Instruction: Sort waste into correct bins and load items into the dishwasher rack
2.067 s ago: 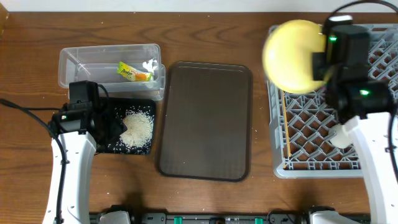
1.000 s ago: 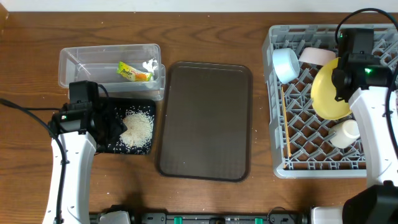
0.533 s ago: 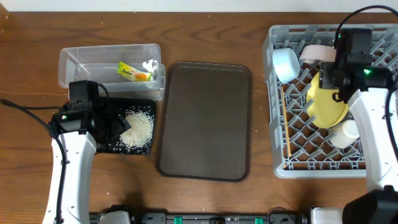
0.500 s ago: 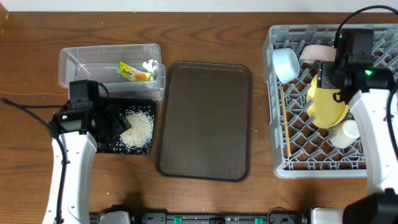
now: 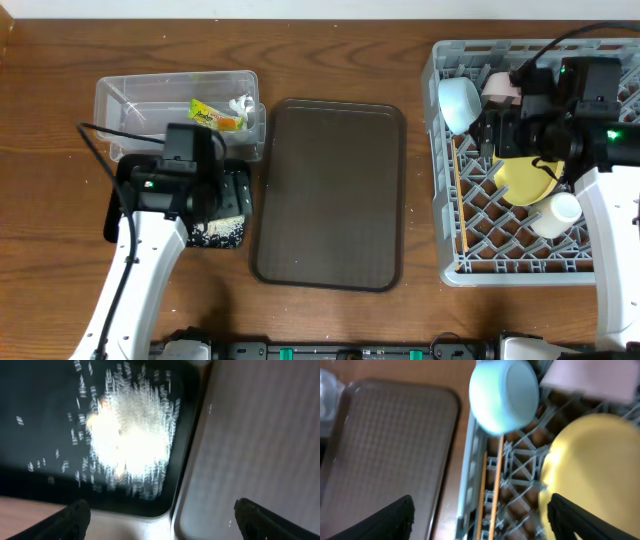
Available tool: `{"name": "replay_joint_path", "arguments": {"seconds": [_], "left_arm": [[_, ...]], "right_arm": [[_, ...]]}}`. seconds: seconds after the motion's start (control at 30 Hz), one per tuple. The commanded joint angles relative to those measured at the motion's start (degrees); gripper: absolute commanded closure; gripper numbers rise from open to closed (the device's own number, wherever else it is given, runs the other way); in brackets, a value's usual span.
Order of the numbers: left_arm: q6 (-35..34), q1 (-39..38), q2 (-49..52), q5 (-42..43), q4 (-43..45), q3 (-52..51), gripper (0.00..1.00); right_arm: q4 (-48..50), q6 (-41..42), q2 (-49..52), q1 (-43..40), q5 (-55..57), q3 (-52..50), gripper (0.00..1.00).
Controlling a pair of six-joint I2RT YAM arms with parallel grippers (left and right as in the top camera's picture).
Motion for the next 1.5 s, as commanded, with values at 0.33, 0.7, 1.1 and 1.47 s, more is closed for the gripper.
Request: {"name": "replay_joint_path", "arguments": {"seconds": [0.33, 0.7, 1.1, 1.47], "left_arm": [[1.99, -0.15, -12.94, 0.04, -5.01, -4.46, 0.05], [1.14, -0.13, -41.33, -0.15, 2.03, -11.82, 0.01], [1.14, -0.13, -44.81, -0.15, 0.28, -11.82, 0.01], [1.14, -0.13, -44.81, -0.15, 0.26, -11.82, 0.01]], "right_arm": [[0.24, 6.49, -7.89, 1.51, 3.10, -10.88, 0.01], [21.51, 6.60, -38.84, 5.79, 6.91, -39.26, 0.01], [12.37, 6.58, -44.06, 5.79, 6.91, -42.47, 0.01], [6.03, 6.58, -44.02, 5.79, 6.91, -42.47, 0.01]]}}
